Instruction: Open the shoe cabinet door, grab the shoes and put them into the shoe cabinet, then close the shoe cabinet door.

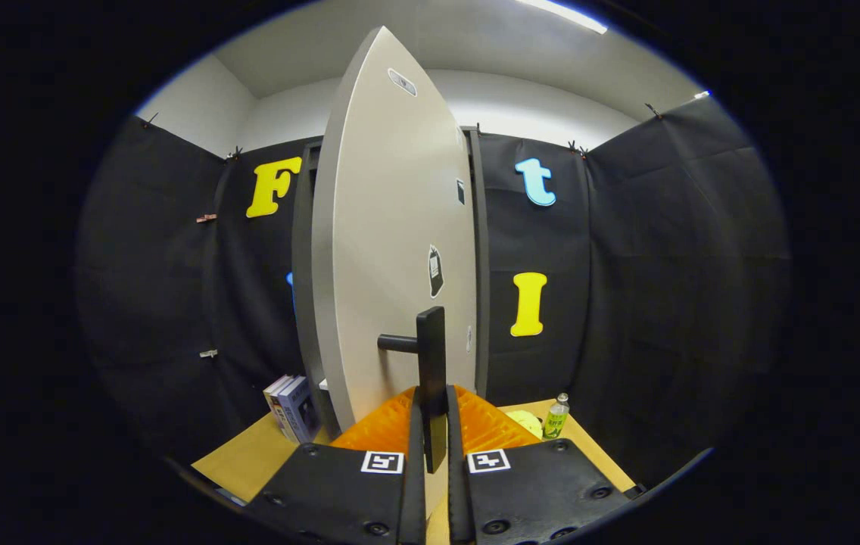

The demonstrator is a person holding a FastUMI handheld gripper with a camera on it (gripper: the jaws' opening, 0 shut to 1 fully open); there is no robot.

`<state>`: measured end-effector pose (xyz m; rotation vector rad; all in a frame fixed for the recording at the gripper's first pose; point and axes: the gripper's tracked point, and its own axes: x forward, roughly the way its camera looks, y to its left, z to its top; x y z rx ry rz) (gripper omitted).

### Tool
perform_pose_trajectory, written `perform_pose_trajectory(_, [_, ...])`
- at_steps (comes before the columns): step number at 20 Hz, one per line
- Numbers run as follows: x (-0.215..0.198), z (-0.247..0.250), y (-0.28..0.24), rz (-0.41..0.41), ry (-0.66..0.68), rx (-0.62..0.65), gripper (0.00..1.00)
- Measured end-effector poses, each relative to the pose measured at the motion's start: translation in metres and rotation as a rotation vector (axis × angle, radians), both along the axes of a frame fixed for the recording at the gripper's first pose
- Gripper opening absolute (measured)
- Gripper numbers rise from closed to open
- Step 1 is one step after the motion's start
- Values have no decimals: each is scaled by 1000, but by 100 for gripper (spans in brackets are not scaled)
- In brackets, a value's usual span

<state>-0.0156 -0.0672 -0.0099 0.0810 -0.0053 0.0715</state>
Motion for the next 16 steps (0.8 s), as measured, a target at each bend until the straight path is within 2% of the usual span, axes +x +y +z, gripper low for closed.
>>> perform_pose_trajectory(4, [-1,-5,-28,-38,23,-29,16])
perform_pose_trajectory(10, [-1,-6,-57,-54,25,1,10])
perform_pose_trajectory(14, [-3,-3,-86,-119,9,-30,10])
perform_pose_trajectory(16, [-9,-1,-84,-125,2,-16,11])
